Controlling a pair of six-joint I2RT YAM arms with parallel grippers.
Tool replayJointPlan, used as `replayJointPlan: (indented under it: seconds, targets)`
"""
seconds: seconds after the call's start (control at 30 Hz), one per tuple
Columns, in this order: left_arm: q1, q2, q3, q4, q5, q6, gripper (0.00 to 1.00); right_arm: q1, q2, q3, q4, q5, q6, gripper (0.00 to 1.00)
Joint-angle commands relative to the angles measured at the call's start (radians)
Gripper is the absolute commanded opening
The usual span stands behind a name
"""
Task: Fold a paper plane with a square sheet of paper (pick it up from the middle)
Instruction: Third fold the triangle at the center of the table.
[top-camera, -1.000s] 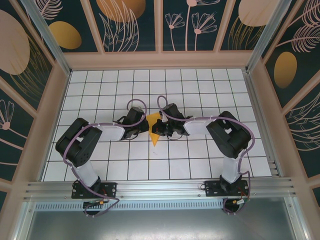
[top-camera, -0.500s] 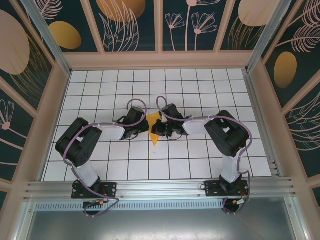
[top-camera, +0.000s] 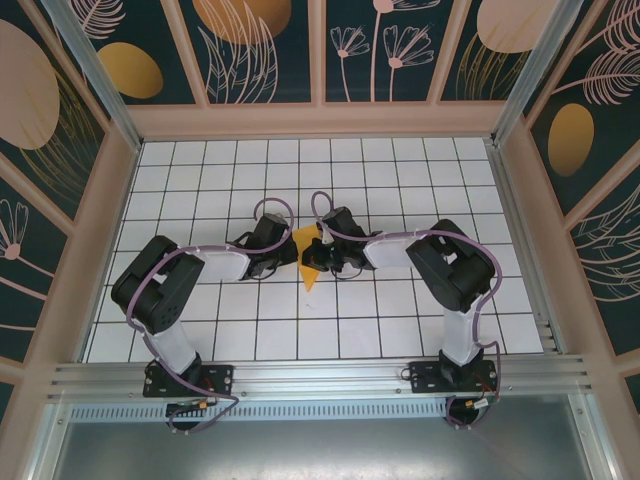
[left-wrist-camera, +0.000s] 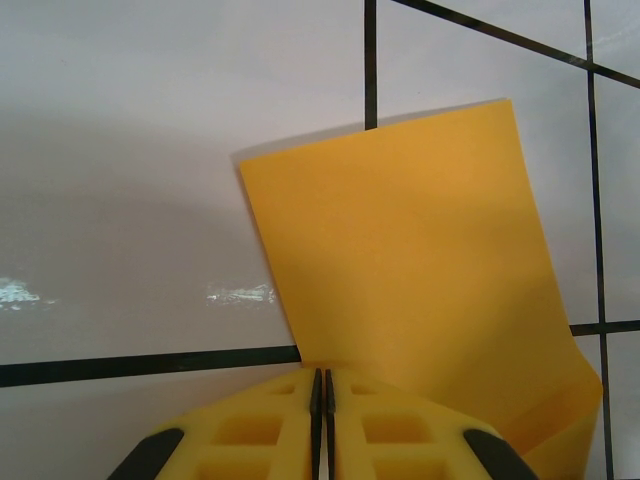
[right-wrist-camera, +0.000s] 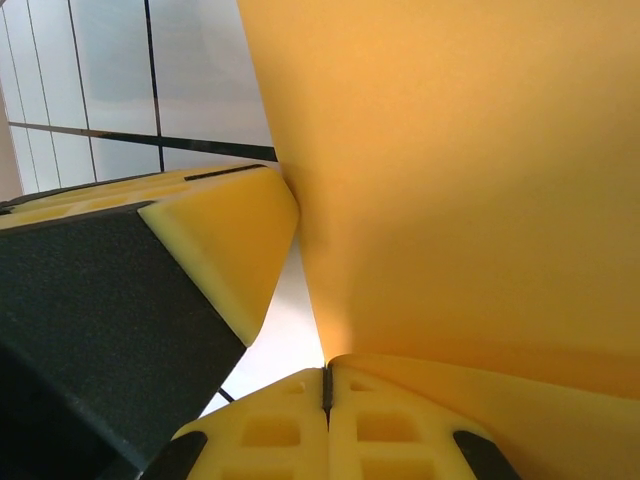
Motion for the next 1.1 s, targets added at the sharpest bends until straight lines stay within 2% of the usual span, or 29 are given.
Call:
replayJointPlan:
  seconds: [0.0, 1.07]
  targets:
    - [-0.001, 0.032, 0.014, -0.024, 0.036, 0.015, 0.14, 0.005, 0.017, 0.025, 0.008, 0.005, -0.020, 0.00]
    - [-0.001, 0.033, 0.015, -0.024, 0.040, 0.013, 0.15, 0.004, 0.053, 0.033, 0.017, -0.020, -0.036, 0.00]
